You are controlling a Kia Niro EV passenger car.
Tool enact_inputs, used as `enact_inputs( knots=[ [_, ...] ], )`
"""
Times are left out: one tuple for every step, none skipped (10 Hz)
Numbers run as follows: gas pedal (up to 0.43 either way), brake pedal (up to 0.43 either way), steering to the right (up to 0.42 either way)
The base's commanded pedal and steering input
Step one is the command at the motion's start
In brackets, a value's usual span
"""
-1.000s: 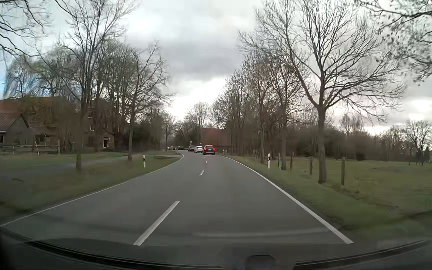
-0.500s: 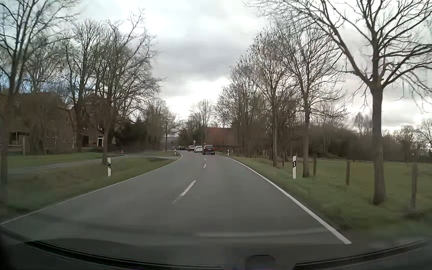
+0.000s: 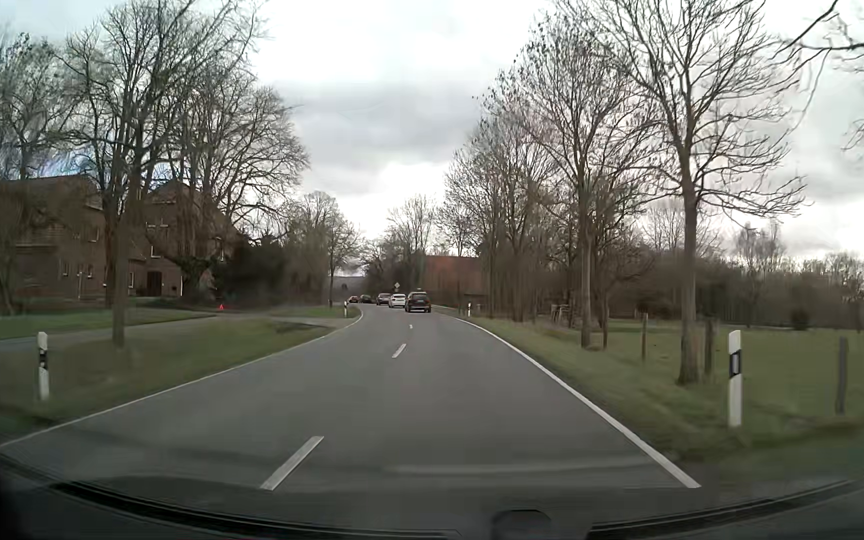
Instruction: Follow the waypoints while adhering to traffic rules and regulations
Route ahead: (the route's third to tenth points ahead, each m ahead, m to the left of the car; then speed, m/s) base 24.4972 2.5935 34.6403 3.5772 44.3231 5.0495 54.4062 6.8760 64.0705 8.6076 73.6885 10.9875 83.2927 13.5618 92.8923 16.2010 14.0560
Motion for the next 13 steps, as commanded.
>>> enact_inputs(
  knots=[
    [0.15,0.0,-0.011],
    [0.15,0.0,-0.012],
    [0.15,0.0,-0.014],
    [0.15,0.0,-0.013],
    [0.15,0.0,-0.013],
    [0.138,0.0,-0.014],
    [0.138,0.0,-0.014],
    [0.138,0.0,-0.014],
    [0.138,0.0,-0.014],
    [0.138,0.0,-0.014],
    [0.138,0.0,-0.014],
    [0.138,0.0,-0.014],
    [0.138,0.0,-0.013]
  ],
)
